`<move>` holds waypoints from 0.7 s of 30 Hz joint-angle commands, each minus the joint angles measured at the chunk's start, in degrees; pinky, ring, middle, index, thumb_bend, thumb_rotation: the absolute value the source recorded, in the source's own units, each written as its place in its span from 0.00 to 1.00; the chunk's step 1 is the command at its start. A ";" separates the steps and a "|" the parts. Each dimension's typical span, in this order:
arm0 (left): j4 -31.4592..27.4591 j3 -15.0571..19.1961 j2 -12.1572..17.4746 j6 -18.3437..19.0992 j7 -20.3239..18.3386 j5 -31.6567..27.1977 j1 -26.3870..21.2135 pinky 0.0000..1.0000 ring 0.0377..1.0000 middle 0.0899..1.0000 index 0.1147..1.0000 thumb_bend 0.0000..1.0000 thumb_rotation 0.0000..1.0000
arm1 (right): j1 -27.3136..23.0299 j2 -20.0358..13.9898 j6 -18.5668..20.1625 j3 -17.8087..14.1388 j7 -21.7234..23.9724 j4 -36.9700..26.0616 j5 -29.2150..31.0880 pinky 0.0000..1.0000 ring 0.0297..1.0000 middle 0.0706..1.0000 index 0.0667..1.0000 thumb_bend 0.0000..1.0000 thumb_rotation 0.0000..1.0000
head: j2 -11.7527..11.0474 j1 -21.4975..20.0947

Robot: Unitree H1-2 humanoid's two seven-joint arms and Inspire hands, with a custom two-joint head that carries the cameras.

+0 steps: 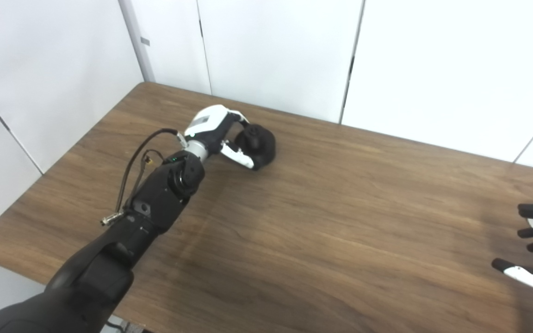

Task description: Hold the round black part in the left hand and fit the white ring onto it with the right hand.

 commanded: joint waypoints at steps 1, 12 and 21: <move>-2.47 -0.71 0.41 -1.20 -1.78 -0.23 -0.48 0.94 0.98 0.89 0.42 0.52 0.07 | -1.72 -1.39 -1.61 -0.71 -0.37 -1.09 0.59 0.53 0.63 0.75 0.73 0.62 0.12 | 0.14 -0.13; -7.60 -3.23 -1.91 -5.61 -6.11 -1.43 1.83 1.00 1.00 0.91 0.42 0.52 0.07 | -1.84 -1.11 0.06 -0.58 -0.36 -2.00 -0.06 0.52 0.62 0.73 0.73 0.63 0.14 | 0.43 -0.71; -13.05 -5.71 -3.98 -7.25 -9.39 -0.68 3.97 1.00 1.00 0.92 0.42 0.52 0.07 | -1.80 -0.85 3.72 -0.41 0.03 -4.06 -0.88 0.52 0.63 0.74 0.73 0.62 0.19 | 0.69 -1.45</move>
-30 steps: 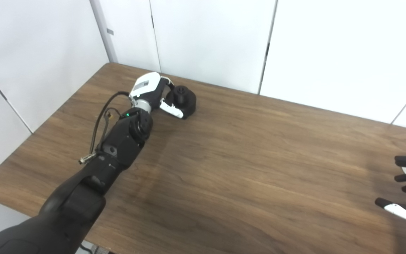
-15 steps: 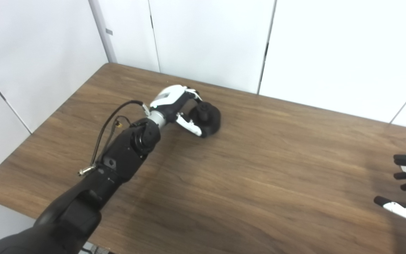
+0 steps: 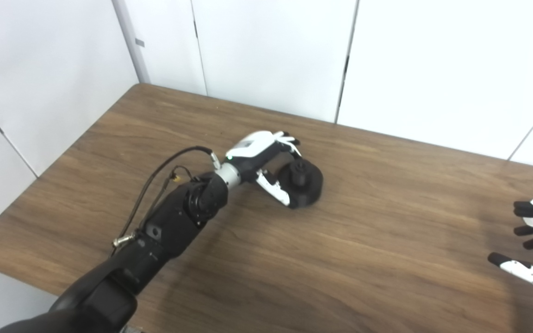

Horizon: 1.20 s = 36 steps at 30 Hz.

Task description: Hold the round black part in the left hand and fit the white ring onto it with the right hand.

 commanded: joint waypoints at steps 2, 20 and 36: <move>-3.02 -1.26 -0.29 -0.59 -1.25 1.62 0.13 1.00 1.00 0.92 0.42 0.52 0.07 | -1.71 -0.90 0.33 -0.49 -0.21 -2.67 -0.27 0.52 0.63 0.74 0.73 0.62 0.19 | 0.11 -0.10; -10.67 -8.95 -4.97 -4.64 -6.66 2.34 5.19 1.00 1.00 0.93 0.42 0.52 0.07 | -1.65 -1.16 -0.95 -0.85 -0.66 -2.19 0.18 0.53 0.63 0.76 0.75 0.61 0.13 | 0.47 -0.08; -13.13 -11.18 -4.79 -6.57 -8.45 2.50 7.73 1.00 1.00 0.93 0.42 0.52 0.07 | -1.43 -0.57 -1.36 -0.79 -1.15 -3.05 0.00 0.53 0.62 0.74 0.74 0.62 0.12 | 1.99 -6.33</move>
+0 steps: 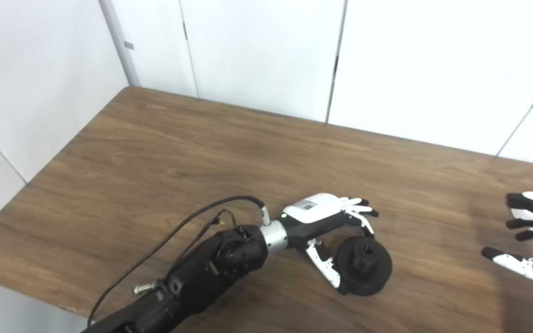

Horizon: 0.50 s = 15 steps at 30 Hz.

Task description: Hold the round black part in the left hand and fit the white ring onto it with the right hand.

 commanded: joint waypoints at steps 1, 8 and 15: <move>-0.20 -0.37 1.91 -0.77 -1.91 1.73 0.48 0.99 1.00 0.93 0.42 0.52 0.08 | -1.45 -0.47 -1.66 -0.61 -1.15 -2.47 -0.20 0.54 0.63 0.75 0.74 0.62 0.12 | 0.28 -1.84; -1.60 1.19 4.27 -1.34 -4.15 0.02 0.85 0.99 1.00 0.94 0.42 0.52 0.07 | -2.29 1.15 -1.63 0.86 -1.64 -3.45 -2.42 0.53 0.63 0.73 0.73 0.62 0.14 | 1.06 -11.26; -2.12 2.74 6.26 -2.66 -5.92 -2.17 1.49 0.99 1.00 0.94 0.42 0.52 0.07 | -3.35 3.78 0.49 2.17 -1.50 -5.39 -5.66 0.51 0.63 0.73 0.73 0.63 0.19 | 0.97 -18.98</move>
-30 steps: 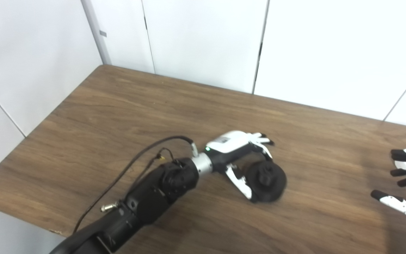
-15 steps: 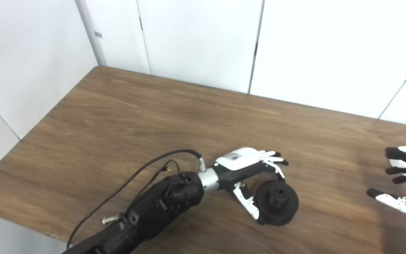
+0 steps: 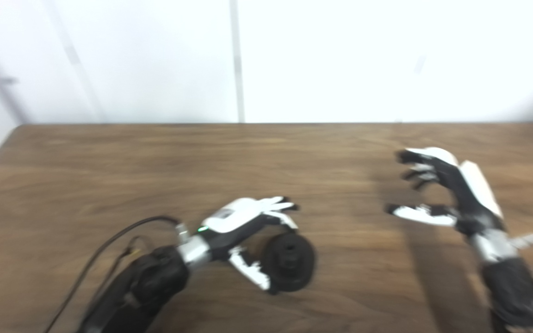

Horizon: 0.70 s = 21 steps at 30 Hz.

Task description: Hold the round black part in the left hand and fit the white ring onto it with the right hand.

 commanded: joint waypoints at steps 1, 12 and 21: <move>-0.06 0.51 2.19 -0.47 -1.72 0.28 0.17 0.99 1.00 0.94 0.42 0.52 0.07 | -2.16 0.38 0.64 -0.11 -1.25 -2.75 -1.12 0.52 0.63 0.73 0.73 0.62 0.20 | -0.09 -1.26; 0.41 2.57 4.30 -4.30 -2.34 -1.35 1.50 0.90 1.00 0.92 0.42 0.52 0.07 | -6.40 0.29 2.95 0.36 -1.28 -2.66 -5.30 0.53 0.66 0.74 0.75 0.62 0.26 | -2.34 -11.63; 1.55 3.90 5.49 -5.95 -3.35 -2.92 1.92 0.88 1.00 0.92 0.42 0.52 0.07 | -10.78 -2.84 7.26 0.14 -0.91 -2.07 -15.01 0.57 0.69 0.74 0.73 0.63 0.25 | -5.57 -18.69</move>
